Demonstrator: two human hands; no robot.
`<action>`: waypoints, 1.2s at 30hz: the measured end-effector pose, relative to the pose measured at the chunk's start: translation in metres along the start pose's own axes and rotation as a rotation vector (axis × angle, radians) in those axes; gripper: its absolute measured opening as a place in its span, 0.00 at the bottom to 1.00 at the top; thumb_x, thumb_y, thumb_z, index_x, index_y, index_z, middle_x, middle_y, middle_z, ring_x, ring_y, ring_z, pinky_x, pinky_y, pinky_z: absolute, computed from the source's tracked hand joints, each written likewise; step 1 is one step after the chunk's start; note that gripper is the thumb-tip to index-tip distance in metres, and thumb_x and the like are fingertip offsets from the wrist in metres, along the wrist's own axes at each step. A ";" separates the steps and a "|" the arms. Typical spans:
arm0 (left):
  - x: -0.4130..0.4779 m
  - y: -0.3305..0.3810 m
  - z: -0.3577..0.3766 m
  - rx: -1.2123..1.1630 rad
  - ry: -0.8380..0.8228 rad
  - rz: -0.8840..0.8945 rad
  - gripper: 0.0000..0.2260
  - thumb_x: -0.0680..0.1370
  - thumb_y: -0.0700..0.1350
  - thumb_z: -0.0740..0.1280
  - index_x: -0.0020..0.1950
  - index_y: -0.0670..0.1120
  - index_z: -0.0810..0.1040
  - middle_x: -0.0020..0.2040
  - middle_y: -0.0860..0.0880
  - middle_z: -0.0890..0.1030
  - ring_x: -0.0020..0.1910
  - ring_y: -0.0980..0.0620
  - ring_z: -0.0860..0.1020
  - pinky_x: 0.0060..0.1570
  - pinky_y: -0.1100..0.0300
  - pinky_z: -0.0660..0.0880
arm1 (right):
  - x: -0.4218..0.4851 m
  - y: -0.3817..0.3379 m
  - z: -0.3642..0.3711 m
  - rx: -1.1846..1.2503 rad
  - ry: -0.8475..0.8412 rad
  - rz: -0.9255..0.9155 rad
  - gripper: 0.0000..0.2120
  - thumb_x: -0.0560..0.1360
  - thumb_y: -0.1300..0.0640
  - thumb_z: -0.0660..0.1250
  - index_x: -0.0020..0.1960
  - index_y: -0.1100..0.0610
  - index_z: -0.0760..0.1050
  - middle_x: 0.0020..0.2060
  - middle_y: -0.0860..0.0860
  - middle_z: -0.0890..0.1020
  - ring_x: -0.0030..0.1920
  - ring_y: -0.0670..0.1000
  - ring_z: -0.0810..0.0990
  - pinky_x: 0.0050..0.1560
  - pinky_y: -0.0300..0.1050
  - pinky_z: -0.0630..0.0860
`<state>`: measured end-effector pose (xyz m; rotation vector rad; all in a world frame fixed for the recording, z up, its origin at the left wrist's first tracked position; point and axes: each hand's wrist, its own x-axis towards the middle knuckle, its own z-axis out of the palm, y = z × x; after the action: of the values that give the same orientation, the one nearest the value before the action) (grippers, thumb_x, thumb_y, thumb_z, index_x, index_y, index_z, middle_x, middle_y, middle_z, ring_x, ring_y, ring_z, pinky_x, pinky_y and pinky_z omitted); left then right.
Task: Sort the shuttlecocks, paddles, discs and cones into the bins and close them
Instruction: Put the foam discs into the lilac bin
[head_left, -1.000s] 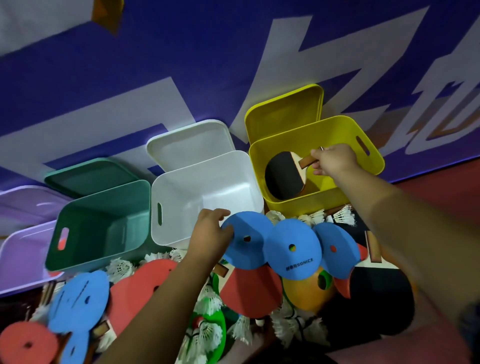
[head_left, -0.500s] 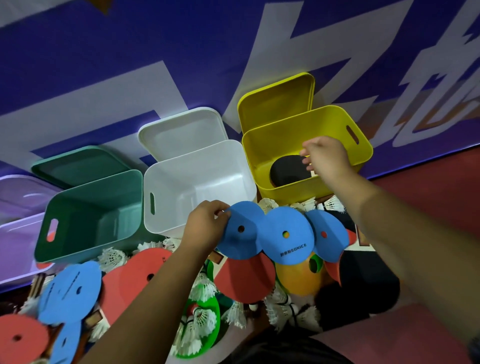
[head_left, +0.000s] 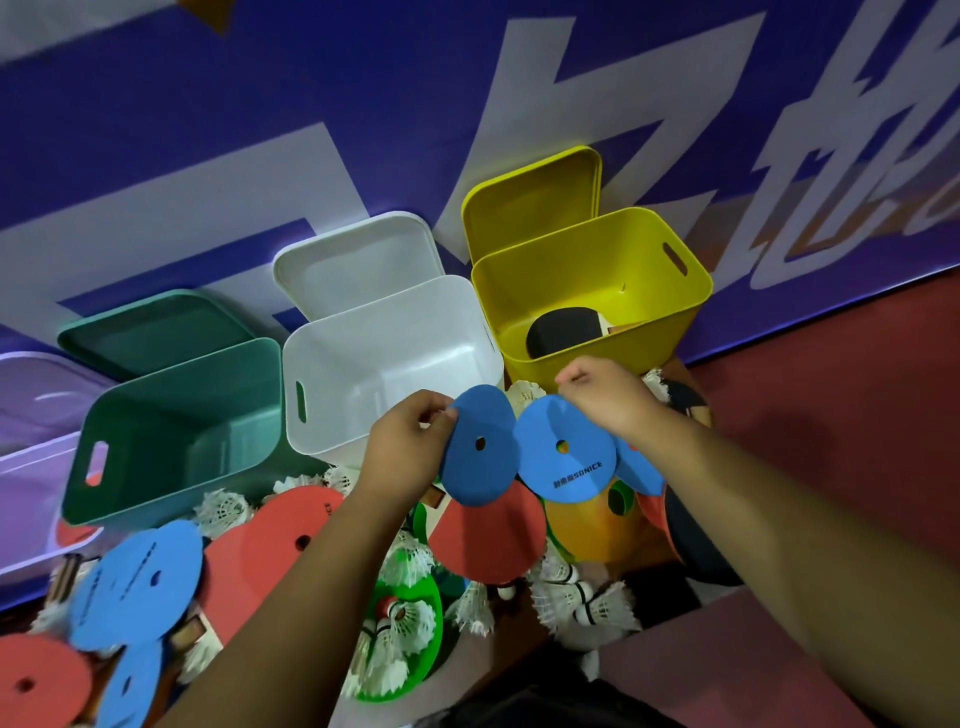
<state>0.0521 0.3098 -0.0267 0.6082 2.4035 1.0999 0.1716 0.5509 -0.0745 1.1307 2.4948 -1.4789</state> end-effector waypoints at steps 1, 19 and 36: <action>-0.004 0.002 -0.001 -0.046 -0.013 -0.026 0.06 0.84 0.50 0.66 0.50 0.54 0.83 0.48 0.54 0.81 0.38 0.43 0.84 0.31 0.44 0.83 | 0.001 0.008 0.003 -0.062 -0.007 0.022 0.15 0.81 0.53 0.68 0.67 0.50 0.79 0.64 0.51 0.81 0.59 0.53 0.82 0.48 0.46 0.77; -0.025 -0.016 -0.024 -0.275 0.051 -0.141 0.06 0.84 0.47 0.68 0.50 0.50 0.84 0.44 0.43 0.84 0.41 0.40 0.85 0.38 0.40 0.85 | -0.004 0.021 0.015 -0.160 0.033 0.090 0.11 0.79 0.51 0.70 0.44 0.58 0.76 0.37 0.54 0.77 0.42 0.58 0.77 0.40 0.50 0.71; -0.074 -0.070 -0.144 -0.680 0.551 -0.332 0.06 0.81 0.46 0.70 0.48 0.46 0.84 0.43 0.49 0.86 0.43 0.49 0.82 0.44 0.50 0.80 | -0.043 -0.193 0.082 0.542 -0.367 -0.131 0.05 0.79 0.55 0.72 0.48 0.56 0.82 0.42 0.54 0.85 0.42 0.56 0.84 0.44 0.50 0.80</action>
<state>0.0196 0.1426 0.0190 -0.3494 2.1775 1.9601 0.0618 0.4078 0.0411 0.6476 2.0082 -2.2439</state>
